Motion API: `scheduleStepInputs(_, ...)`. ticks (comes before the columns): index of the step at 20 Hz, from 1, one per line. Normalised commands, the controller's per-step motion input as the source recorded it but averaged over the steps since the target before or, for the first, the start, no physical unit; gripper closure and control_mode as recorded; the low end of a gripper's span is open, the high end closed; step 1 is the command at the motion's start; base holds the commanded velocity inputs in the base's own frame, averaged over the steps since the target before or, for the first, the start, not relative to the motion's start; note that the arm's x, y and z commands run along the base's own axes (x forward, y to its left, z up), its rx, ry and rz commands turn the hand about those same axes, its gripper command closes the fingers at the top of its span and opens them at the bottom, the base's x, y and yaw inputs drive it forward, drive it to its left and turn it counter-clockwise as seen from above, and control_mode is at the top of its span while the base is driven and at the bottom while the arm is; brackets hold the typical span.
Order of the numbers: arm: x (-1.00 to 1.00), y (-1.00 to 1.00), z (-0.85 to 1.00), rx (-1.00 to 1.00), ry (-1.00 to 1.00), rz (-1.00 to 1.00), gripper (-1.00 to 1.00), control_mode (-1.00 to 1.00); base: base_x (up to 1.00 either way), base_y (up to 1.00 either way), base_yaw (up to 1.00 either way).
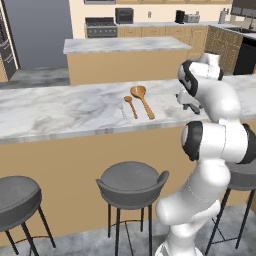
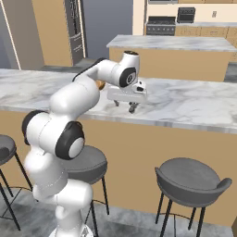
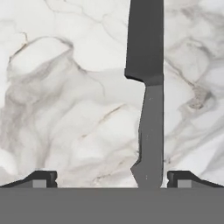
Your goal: Pick up the metallic utensils from the counter and place them in the open drawer. Make sure not to pick up any wooden utensils.
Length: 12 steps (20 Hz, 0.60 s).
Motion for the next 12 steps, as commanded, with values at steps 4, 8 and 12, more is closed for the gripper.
scheduleStepInputs(4,0.25,-0.20,-0.12,0.00,0.03,0.00,-1.00,-1.00,0.00,0.00,0.00)
scheduleStepInputs(8,0.20,-0.20,-0.14,-0.01,0.00,0.00,-1.00,-1.00,0.00,0.00,0.00)
scheduleStepInputs(12,0.17,-0.08,-0.17,-0.04,0.00,0.00,-1.00,-1.00,0.00,0.00,0.00)
